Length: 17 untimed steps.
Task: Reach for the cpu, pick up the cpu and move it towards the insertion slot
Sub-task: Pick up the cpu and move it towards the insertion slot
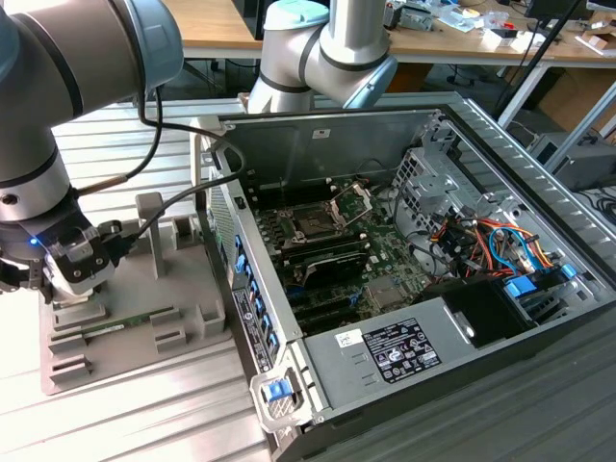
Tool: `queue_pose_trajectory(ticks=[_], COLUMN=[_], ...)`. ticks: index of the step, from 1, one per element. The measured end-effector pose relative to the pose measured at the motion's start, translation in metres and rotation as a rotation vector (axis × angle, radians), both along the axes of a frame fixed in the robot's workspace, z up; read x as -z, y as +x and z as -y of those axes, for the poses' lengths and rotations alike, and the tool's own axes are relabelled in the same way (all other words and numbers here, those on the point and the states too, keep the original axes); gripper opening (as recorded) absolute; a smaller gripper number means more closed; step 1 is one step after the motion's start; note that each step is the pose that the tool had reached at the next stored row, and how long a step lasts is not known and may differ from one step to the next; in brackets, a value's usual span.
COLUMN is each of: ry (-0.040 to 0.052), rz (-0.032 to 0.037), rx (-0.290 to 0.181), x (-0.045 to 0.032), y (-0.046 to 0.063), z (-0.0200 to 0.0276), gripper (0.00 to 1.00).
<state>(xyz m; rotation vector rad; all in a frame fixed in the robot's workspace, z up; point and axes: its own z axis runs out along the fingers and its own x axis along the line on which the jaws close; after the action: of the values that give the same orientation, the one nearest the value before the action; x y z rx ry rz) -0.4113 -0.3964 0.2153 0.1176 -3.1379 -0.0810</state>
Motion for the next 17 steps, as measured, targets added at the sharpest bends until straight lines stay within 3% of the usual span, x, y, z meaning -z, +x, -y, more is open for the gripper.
queue_pose_trajectory(ticks=[17], ry=[0.0000], rz=[0.0000], rx=[0.000], x=[-0.0041], y=[0.0000], z=[0.0000], gripper=[0.55])
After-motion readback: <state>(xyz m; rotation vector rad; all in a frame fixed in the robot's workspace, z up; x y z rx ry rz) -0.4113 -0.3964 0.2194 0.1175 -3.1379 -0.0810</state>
